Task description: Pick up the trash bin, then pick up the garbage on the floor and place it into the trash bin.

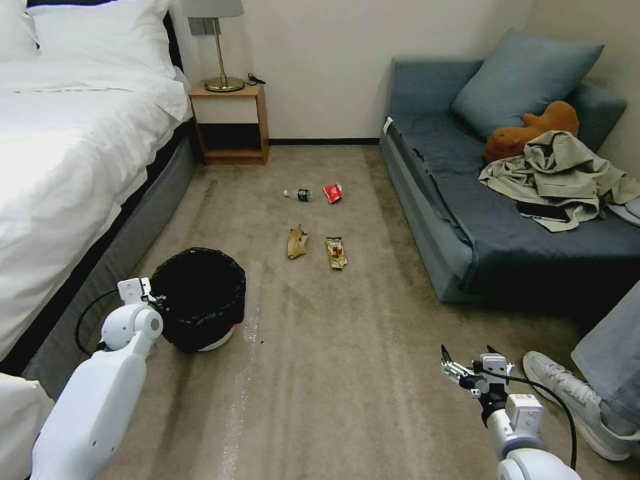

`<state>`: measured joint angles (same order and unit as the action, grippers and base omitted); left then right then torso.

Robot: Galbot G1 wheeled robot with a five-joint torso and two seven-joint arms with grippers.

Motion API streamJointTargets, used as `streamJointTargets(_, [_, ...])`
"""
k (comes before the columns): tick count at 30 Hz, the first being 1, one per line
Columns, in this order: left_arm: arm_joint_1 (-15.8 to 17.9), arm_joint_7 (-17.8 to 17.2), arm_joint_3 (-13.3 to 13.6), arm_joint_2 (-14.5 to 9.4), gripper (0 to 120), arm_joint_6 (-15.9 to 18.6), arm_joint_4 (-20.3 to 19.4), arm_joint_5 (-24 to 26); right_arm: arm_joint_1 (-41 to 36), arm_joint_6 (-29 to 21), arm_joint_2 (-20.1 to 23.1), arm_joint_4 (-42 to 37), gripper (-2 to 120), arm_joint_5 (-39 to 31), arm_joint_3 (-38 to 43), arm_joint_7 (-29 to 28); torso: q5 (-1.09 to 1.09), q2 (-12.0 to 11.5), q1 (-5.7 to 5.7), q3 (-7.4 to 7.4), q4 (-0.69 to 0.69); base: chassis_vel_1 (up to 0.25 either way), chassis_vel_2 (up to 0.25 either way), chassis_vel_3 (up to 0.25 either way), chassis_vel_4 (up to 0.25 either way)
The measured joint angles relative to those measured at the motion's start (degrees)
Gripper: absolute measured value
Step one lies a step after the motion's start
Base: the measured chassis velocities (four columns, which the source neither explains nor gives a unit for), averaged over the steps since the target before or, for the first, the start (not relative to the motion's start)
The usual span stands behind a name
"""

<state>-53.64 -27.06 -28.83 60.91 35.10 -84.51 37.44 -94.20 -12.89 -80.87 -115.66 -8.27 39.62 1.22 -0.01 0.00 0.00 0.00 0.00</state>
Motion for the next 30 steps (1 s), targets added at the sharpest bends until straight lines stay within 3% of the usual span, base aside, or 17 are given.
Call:
streamJointTargets(2, [-5.3,1.7,-3.3,-0.3,2,-0.8,-6.3,-6.2,-0.2,0.1,0.2,-0.6,100,-2.9,-0.8,-0.7,0.00,0.0,0.00,0.00,0.02,0.000,0.000,0.000,0.000])
streamJointTargets(8, [-9.8,2.3,-6.5,-0.5,2,-0.8,-12.8,-7.7,-0.3,1.1,0.3,-0.7,100,-4.1,-1.3,-0.8,0.00,0.0,0.00,0.00,0.00,0.000,0.000,0.000,0.000])
streamJointTargets(10, [-14.4,3.6,-10.2,-0.6,2,-2.0,-18.1,-12.3,-0.7,2.2,0.2,-0.7,100,-4.1,-1.7,-0.8,0.00,0.0,0.00,0.00,0.00,0.000,0.000,0.000,0.000])
streamJointTargets(13, [-16.1,3.7,-11.8,-0.6,2,-2.7,-20.1,-14.1,-0.8,2.6,0.1,-0.6,100,-4.1,-1.8,-0.8,0.01,0.0,0.00,0.00,0.02,0.000,0.000,0.000,0.000])
streamJointTargets(15, [-19.1,4.5,-14.0,-0.3,2,-4.2,-23.1,-16.9,-0.9,3.3,-0.2,-0.3,100,-3.9,-2.0,-0.6,0.01,0.0,-0.01,0.00,0.03,0.000,0.000,0.000,0.000])
streamJointTargets(24, [-23.2,5.2,-16.7,-0.3,2,-5.0,-25.6,-19.8,-2.3,5.0,-1.1,-0.5,100,-3.5,-1.5,0.0,0.00,0.0,-0.01,0.00,0.01,0.000,0.000,0.000,0.000])
streamJointTargets(30, [-23.8,5.4,-16.9,-0.3,2,-4.9,-25.7,-19.9,-2.4,5.2,-1.1,-0.7,100,-3.5,-1.6,0.3,0.00,0.0,0.00,0.00,0.00,0.000,0.000,0.000,0.000])
